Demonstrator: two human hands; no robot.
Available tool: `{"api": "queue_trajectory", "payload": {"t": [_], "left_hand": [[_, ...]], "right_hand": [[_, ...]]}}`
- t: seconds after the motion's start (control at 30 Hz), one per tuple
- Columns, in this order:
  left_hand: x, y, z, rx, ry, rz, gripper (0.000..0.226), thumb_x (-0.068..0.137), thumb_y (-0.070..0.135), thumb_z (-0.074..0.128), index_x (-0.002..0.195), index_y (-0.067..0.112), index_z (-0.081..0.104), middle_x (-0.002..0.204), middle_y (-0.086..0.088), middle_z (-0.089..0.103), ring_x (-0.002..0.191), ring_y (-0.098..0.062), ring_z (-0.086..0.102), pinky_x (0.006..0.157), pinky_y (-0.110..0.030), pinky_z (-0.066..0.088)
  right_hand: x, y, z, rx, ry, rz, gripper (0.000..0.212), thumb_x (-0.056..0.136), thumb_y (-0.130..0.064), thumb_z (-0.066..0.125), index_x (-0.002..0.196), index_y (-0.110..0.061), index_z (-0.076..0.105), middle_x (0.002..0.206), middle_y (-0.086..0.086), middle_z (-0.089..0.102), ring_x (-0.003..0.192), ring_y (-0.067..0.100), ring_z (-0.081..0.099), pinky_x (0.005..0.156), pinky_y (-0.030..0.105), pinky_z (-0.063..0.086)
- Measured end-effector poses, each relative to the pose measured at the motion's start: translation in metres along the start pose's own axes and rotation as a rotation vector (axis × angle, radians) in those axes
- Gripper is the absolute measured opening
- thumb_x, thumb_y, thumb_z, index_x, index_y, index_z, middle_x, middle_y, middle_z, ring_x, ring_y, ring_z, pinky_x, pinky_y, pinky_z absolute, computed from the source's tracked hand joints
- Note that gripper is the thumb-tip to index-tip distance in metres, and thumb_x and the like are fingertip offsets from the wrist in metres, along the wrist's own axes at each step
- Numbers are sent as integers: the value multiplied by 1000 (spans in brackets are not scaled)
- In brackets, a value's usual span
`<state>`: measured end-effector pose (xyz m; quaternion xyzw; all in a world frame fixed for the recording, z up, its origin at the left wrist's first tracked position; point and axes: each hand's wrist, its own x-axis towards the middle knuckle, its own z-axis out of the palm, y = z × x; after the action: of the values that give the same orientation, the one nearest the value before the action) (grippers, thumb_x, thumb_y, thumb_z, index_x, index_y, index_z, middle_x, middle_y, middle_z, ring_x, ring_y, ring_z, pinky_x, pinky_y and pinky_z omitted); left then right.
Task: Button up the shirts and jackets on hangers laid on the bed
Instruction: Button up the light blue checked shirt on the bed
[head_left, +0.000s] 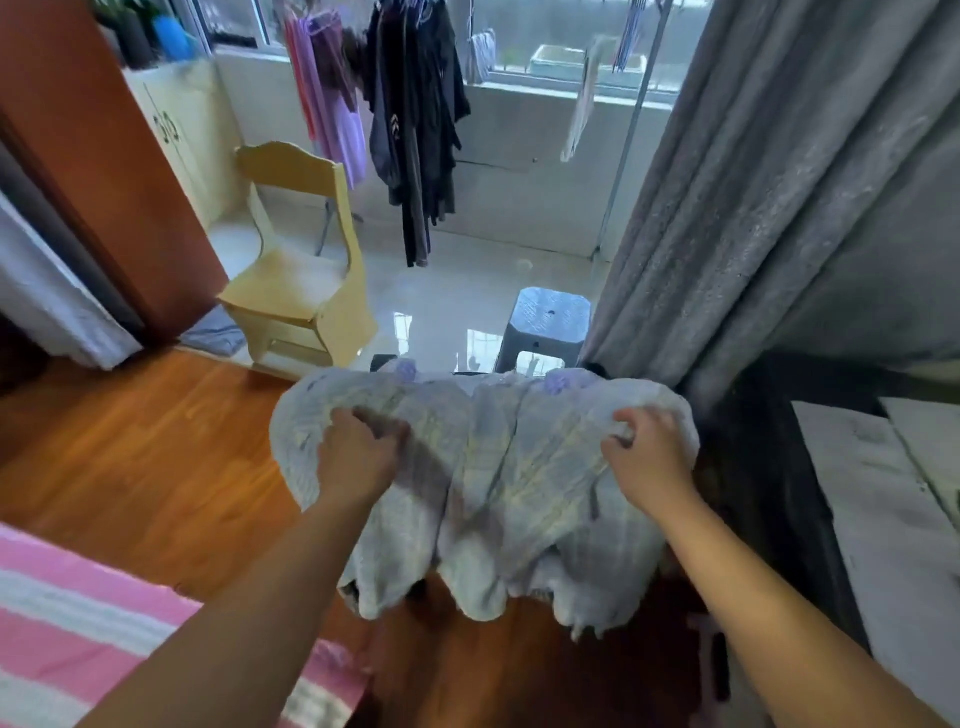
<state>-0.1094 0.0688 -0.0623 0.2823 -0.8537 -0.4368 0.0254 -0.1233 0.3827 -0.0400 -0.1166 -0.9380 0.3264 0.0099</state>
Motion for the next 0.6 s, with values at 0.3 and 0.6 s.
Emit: {"api": "queue_trajectory", "payload": {"t": [0.3, 0.6], "left_hand": [[-57, 58, -95, -98, 258, 221, 35, 102, 32, 57, 82, 3, 60, 70, 3, 50, 65, -13, 45, 60, -32, 35], [-145, -107, -150, 70, 146, -287, 42, 93, 23, 71, 59, 5, 53, 48, -5, 52, 52, -22, 48, 54, -35, 31]], "right_hand": [[12, 2, 0, 109, -15, 21, 32, 94, -15, 61, 127, -15, 64, 139, 11, 48, 95, 16, 51, 82, 24, 43], [21, -88, 29, 29, -55, -359, 40, 93, -32, 56, 130, -16, 61, 140, 15, 51, 130, 34, 43, 108, 38, 32]]}}
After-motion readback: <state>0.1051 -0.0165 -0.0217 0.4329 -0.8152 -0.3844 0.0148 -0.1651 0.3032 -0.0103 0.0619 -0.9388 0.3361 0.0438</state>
